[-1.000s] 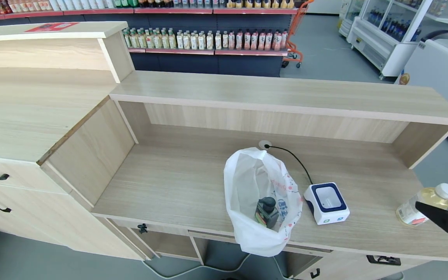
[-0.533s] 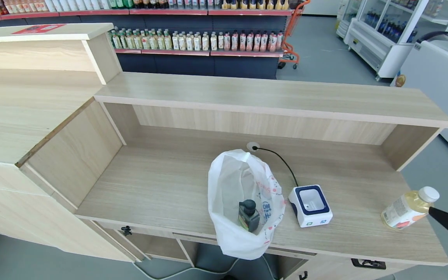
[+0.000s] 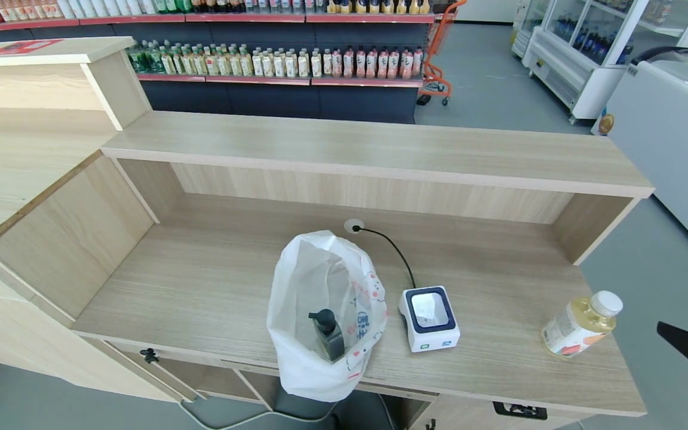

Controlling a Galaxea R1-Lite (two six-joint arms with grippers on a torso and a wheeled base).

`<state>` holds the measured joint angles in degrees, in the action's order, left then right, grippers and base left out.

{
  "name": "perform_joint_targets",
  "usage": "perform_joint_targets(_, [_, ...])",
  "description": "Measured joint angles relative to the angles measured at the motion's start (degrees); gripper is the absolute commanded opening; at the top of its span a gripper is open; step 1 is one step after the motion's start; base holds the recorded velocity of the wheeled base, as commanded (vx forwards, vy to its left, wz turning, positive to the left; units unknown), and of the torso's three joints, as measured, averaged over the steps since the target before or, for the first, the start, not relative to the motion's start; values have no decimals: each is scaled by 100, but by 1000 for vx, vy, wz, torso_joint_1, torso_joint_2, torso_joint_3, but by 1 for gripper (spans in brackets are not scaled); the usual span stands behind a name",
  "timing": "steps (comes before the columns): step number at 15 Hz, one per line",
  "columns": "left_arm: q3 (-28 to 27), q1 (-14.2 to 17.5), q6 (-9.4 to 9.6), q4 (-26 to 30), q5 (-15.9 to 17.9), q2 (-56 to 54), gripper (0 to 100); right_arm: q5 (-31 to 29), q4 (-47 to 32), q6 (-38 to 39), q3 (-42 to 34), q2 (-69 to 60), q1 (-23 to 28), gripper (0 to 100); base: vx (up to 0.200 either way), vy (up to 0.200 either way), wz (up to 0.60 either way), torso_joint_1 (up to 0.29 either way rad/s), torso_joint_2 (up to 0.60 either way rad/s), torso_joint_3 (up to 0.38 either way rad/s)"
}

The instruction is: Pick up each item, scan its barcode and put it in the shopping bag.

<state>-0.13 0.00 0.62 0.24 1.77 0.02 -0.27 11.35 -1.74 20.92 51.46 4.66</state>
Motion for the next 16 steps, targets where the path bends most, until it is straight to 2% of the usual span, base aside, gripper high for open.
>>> perform_joint_targets(3, [2,0,-2,0,0,0,0,-2,2,-15,-91,-35,-9,100,0,-200,0,4,5,2])
perform_joint_targets(9, [2,-5,-11,0,-2,0,0,5,-5,-126,-254,-177,-15,100,0,0,0,0,0,0])
perform_joint_targets(12, [2,0,-9,-2,0,0,0,0,0,-132,-288,-193,-17,100,-200,0,0,11,2,4])
perform_joint_targets(16, [2,0,-9,-2,0,0,0,-6,-5,-217,-306,-171,-12,100,0,0,0,0,0,0])
